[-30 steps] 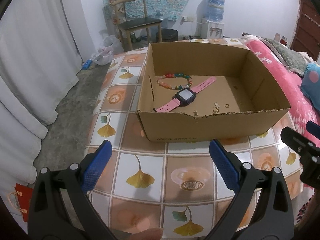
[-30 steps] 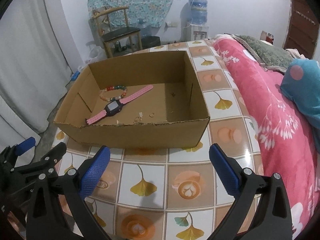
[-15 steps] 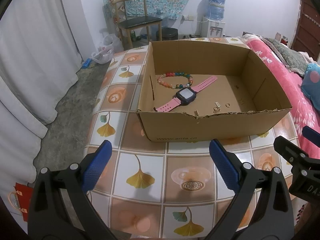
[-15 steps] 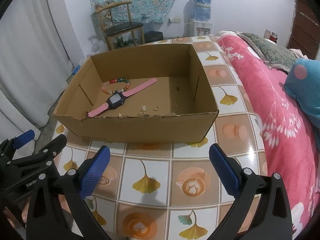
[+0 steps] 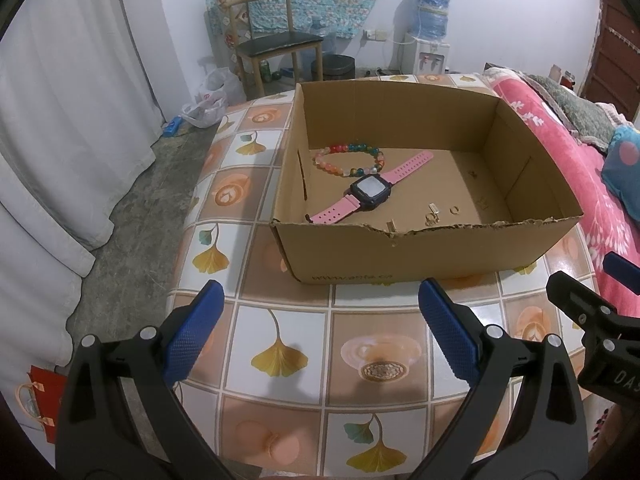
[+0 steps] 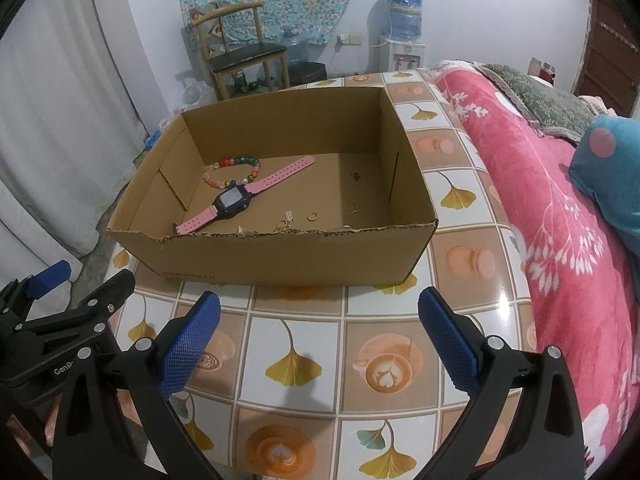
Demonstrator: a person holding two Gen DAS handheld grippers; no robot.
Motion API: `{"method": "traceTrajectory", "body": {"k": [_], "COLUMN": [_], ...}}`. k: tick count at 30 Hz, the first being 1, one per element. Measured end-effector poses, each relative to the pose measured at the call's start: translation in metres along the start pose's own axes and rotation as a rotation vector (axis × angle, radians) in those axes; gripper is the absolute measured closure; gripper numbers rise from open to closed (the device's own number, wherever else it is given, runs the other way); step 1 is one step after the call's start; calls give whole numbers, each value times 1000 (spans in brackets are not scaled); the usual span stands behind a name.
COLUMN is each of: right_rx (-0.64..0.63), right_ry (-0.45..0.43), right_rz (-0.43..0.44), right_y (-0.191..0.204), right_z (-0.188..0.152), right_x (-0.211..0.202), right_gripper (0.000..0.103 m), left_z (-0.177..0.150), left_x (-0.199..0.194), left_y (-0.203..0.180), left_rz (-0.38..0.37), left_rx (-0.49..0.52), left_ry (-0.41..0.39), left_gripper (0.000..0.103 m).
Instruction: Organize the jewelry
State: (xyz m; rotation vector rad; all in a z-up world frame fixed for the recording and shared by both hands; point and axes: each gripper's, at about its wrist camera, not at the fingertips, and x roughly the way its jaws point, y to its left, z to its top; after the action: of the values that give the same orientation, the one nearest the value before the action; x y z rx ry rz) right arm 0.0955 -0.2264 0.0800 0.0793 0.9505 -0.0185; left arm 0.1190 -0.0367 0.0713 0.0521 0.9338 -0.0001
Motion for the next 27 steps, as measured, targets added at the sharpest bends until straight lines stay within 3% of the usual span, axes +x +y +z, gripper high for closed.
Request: {"method": "traceTrajectory", "body": {"k": [27], "right_rx": [-4], "right_ry": [-4], "right_rz": [-1], "right_y": [-1], "right_z": [0], "right_x": [-3], "right_gripper": [7], "left_z": [-1], "left_x": [-1], "left_y": [-4], "left_rz": [-2], "left_rx": [-3], "left_ry": [0], "left_gripper": [9]}}
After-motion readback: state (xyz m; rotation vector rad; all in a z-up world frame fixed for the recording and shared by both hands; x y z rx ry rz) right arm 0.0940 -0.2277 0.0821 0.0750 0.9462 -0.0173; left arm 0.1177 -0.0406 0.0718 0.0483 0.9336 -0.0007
